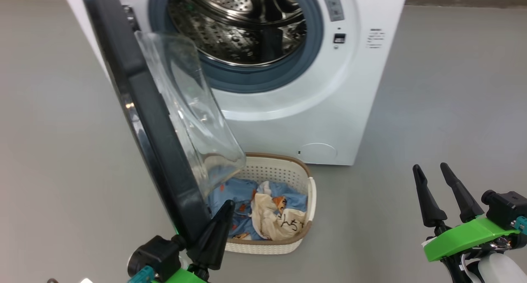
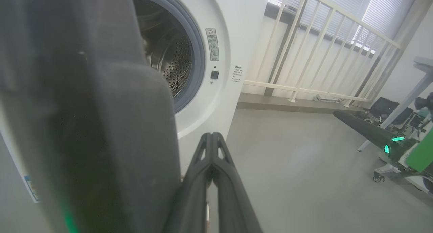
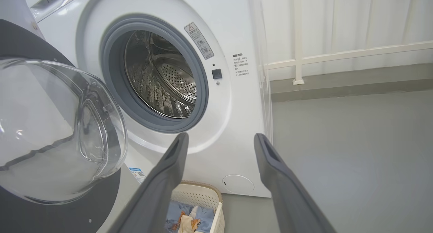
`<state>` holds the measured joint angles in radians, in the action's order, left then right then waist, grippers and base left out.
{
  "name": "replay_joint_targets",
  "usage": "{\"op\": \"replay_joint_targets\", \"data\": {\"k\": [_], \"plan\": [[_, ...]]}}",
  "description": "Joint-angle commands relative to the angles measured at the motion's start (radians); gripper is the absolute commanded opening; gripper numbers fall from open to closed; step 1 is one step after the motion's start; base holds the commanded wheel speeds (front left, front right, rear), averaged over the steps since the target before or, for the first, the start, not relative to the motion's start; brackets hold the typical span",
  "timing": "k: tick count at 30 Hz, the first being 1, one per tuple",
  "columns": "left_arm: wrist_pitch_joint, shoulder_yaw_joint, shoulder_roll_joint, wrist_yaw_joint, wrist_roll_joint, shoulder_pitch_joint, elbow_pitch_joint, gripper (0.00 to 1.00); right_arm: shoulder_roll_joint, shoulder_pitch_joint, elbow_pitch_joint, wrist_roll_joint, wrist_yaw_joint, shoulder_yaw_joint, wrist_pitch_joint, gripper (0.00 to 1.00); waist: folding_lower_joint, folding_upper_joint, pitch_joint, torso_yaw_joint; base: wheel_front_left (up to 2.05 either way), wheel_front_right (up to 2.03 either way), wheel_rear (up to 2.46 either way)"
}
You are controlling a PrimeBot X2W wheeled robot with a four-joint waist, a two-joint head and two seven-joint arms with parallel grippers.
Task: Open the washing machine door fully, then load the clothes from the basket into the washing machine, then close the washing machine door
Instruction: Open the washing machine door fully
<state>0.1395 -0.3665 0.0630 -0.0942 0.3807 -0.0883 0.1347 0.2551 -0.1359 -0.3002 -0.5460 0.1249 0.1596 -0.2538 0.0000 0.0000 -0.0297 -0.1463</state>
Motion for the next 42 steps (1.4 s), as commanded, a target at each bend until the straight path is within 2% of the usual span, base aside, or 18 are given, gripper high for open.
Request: {"op": "replay_joint_targets", "data": {"k": [1,9,18,30,42], "plan": [[0.003,0.052,0.024,0.019,0.008,-0.035,-0.022,0.00,0.010,-0.030,0.024,-0.006,0.006,0.012,-0.008,1.00,0.0000,0.0000,0.002,-0.037,0.00,0.00,0.00],[-0.013,0.052,0.041,0.026,0.011,-0.029,-0.038,0.00,-0.001,-0.029,0.026,-0.001,0.006,-0.004,-0.008,1.00,0.0000,0.0000,-0.003,-0.111,0.00,0.00,0.00],[-0.039,0.051,0.056,0.038,0.016,-0.024,-0.048,0.00,-0.011,-0.030,0.028,0.002,0.006,-0.013,-0.008,1.00,0.0000,0.0000,-0.002,-0.165,0.00,0.00,0.00],[-0.066,0.067,0.076,0.058,0.035,-0.010,-0.051,0.00,-0.028,-0.020,0.028,0.002,0.006,-0.021,-0.008,1.00,0.0000,0.0000,0.024,-0.205,0.00,0.00,0.00],[-0.085,0.138,0.123,0.088,0.072,-0.016,-0.057,0.00,-0.038,-0.020,0.033,0.003,0.006,-0.019,-0.008,1.00,0.0000,0.0000,0.029,-0.224,0.00,0.00,0.00]]}}
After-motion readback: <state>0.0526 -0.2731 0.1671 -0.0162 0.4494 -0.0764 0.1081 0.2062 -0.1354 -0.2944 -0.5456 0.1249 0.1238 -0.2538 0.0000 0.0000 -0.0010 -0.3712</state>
